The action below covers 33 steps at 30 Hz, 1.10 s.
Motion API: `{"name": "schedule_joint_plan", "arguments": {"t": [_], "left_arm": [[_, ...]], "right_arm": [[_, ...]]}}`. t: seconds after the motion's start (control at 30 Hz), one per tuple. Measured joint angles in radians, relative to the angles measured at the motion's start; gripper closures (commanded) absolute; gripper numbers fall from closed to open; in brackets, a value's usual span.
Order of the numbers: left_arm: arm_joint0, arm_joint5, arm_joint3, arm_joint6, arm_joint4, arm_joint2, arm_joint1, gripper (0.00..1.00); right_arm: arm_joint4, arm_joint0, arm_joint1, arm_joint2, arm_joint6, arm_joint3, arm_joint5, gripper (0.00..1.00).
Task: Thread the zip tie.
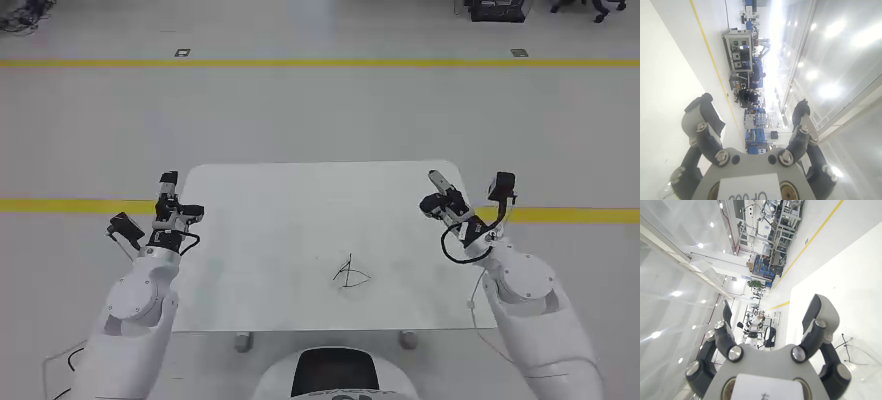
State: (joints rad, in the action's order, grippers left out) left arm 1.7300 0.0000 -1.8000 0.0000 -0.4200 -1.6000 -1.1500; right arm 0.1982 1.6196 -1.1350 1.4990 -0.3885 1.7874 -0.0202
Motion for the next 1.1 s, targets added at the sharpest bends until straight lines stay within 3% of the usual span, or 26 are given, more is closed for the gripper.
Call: {"name": "schedule_joint_plan", "arguments": {"t": [0.13,0.2,0.37,0.47,0.57,0.93,1.0,1.1], "left_arm": [[0.0,0.0,0.0,0.0,0.0,0.0,0.0,0.0],[0.0,0.0,0.0,0.0,0.0,0.0,0.0,0.0],[0.0,0.0,0.0,0.0,0.0,0.0,0.0,0.0],[0.0,0.0,0.0,0.0,0.0,0.0,0.0,0.0],[0.0,0.0,0.0,0.0,0.0,0.0,0.0,0.0],[0.0,0.0,0.0,0.0,0.0,0.0,0.0,0.0],[0.0,0.0,0.0,0.0,0.0,0.0,0.0,0.0],[0.0,0.0,0.0,0.0,0.0,0.0,0.0,0.0]], "right_arm": [[-0.001,-0.001,0.001,-0.001,-0.001,0.002,-0.001,0.0],[-0.042,-0.029,0.005,-0.021,-0.047,0.018,-0.03,0.0],[-0.164,-0.152,0.016,-0.085,-0.324,-0.054,-0.046,0.0],[-0.216,-0.216,0.02,-0.133,-0.465,-0.095,-0.025,0.0],[-0.223,-0.24,0.02,-0.175,-0.552,-0.111,-0.016,0.0],[-0.219,-0.24,0.021,-0.178,-0.557,-0.109,-0.019,0.0],[-0.264,-0.267,0.028,-0.204,-0.603,-0.095,-0.02,0.0],[-0.398,-0.332,0.03,-0.259,-0.728,-0.108,0.021,0.0]]}}
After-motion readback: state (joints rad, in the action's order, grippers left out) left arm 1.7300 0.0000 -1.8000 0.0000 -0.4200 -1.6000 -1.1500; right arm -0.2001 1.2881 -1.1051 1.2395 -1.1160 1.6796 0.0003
